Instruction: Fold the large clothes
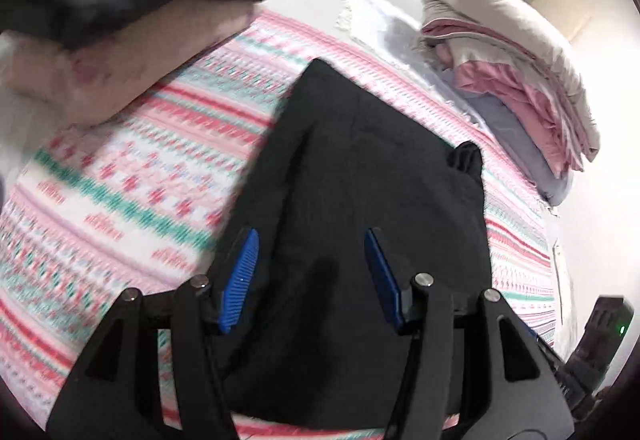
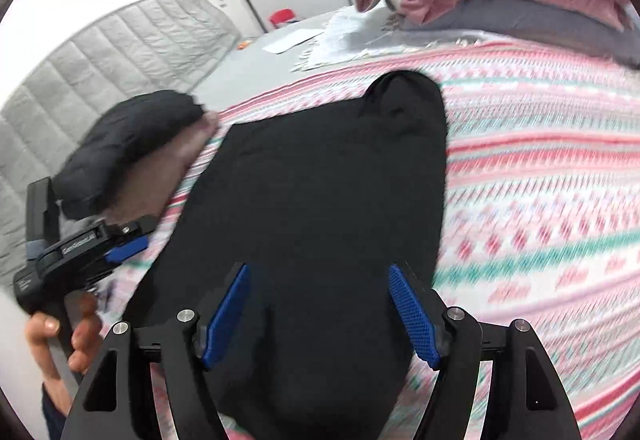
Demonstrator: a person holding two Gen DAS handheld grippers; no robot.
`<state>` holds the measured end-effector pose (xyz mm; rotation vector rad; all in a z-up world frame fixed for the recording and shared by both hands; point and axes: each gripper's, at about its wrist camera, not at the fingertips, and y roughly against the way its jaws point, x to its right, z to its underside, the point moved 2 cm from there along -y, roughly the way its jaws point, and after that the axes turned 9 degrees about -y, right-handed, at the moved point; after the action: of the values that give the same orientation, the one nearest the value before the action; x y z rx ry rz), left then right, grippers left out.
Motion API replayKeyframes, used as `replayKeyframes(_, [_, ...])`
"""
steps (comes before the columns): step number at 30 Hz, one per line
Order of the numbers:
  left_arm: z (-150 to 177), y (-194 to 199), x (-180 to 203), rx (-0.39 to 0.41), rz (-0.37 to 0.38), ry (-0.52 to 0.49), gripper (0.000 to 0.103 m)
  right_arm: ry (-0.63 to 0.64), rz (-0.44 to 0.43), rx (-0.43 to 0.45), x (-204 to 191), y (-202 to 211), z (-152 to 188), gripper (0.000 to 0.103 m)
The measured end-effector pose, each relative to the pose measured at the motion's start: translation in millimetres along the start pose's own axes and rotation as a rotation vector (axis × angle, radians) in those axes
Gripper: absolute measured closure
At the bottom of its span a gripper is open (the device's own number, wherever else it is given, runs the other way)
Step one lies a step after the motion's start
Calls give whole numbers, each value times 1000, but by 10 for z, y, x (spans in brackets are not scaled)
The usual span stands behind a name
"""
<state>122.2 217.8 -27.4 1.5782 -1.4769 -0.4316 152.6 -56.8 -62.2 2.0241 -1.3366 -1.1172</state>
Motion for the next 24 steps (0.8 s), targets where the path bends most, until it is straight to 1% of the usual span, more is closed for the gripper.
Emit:
replayKeyframes(1, [57,11,-75,-19,-23,3,46,3,1,-10,-8,12,68,30])
replayKeyframes(3, [150,46,-213,-58,-45,-1,46,9,-4,-20,-30,43,116,30])
replayKeyframes(6, [300,207,-411,-52,-45,17,46,13,-11,8,-63,151,142,30])
replayKeyframes(9, [416,255,-514,-67,-42,28,46,-36,-31,3,56,178,165,30])
replayKeyframes(12, [521,203,-548,-102,-8,37,46,-99,-58,-21,191,170,199,30])
replayKeyframes(15, [542,202,-551,-95,15,59,46,-143,-94,-39,255,191,230,30])
replayKeyframes(17, [535,204,-556,-90,54,83,46,-175,-118,-42,301,225,237,30])
replayKeyframes(19, [521,184,-570,-97,75,102,45,-201,-137,-42,359,258,234,30])
replayKeyframes(21, [499,142,-594,-100,94,126,39,-227,-154,-41,421,277,232,30])
replayKeyframes(24, [482,62,-644,-129,120,170,38,-285,-181,-59,554,257,232,28])
